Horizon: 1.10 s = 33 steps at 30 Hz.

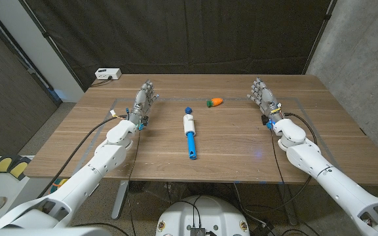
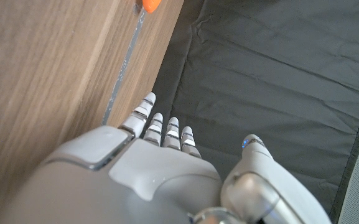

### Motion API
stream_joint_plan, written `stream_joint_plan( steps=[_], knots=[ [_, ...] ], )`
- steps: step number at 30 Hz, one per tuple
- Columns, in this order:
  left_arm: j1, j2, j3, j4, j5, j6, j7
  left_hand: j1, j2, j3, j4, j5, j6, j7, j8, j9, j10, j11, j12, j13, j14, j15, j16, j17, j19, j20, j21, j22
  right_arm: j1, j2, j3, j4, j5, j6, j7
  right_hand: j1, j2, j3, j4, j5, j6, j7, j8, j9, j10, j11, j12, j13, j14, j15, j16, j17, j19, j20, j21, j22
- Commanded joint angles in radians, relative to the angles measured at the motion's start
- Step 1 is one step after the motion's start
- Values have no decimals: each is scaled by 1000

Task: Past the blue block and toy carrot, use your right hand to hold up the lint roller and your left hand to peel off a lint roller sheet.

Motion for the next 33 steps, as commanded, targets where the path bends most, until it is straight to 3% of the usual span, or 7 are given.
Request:
stream_joint_plan(
  steps=[1, 5, 8, 15, 20, 33],
  knots=[
    [1, -2, 2, 1, -9, -4, -20, 0, 44, 2, -1, 6, 18, -2, 10, 4, 10, 9, 9, 2, -1, 11, 9, 2, 4, 13, -4, 3, -73, -62, 4, -150, -93, -30, -93, 13, -1, 1, -9, -1, 12, -1, 8, 5, 15, 6, 8, 6, 10, 9, 9, 4, 5, 12, 8, 2],
    [0, 4, 4, -4, -13, 4, -32, 0, 43, 0, -1, 7, 21, -4, 8, 4, 20, 19, 11, 3, 7, 24, 11, 2, 8, 25, -5, 3, -98, -84, 6, -212, -129, -69, -136, 16, 0, 2, -13, -2, 17, -7, 9, 5, 22, 7, 10, 6, 11, 10, 9, 5, 5, 14, 8, 3],
    [-1, 7, 5, -4, -15, 6, -39, 0, 42, -2, -1, 6, 25, -13, 6, 5, 24, 22, 12, 3, 14, 46, 12, 2, 15, 56, -6, 4, -112, -103, 4, -257, -162, -102, -161, 18, 0, 3, -14, -3, 17, -9, 9, 6, 21, 8, 9, 6, 8, 13, 7, 5, 2, 15, 7, 3],
    [0, 12, 4, -7, -17, 6, -50, -1, 40, -4, -1, 6, 32, -18, 7, 5, 38, 35, 16, 4, 27, 52, 15, 2, 19, 67, -7, 4, -140, -134, 1, -345, -221, -164, -199, 23, 3, 5, -17, -3, 19, -10, 9, 6, 21, 8, 8, 6, 7, 14, 6, 5, 1, 15, 6, 3],
    [4, 16, 4, -13, -21, 13, -53, -3, 36, -11, -1, 6, 59, -31, 10, 6, 65, 51, 22, 6, 66, 101, 22, 4, 41, 122, -5, 7, -158, -158, -3, -408, -272, -202, -222, 29, 11, 11, -21, -3, 20, -15, 9, 6, 23, 7, 8, 7, 7, 14, 5, 5, -2, 17, 5, 3],
    [-3, 11, 7, 1, -25, 6, -69, -4, 32, -17, -1, 5, 80, -38, 11, 7, 92, 64, 29, 7, 93, 112, 25, 5, 50, 140, -6, 9, -184, -206, -10, -553, -378, -335, -259, 51, 27, 25, -35, -6, 28, -19, 9, 6, 30, 9, 8, 7, 8, 12, 4, 6, -5, 25, 4, 3]
  ],
)
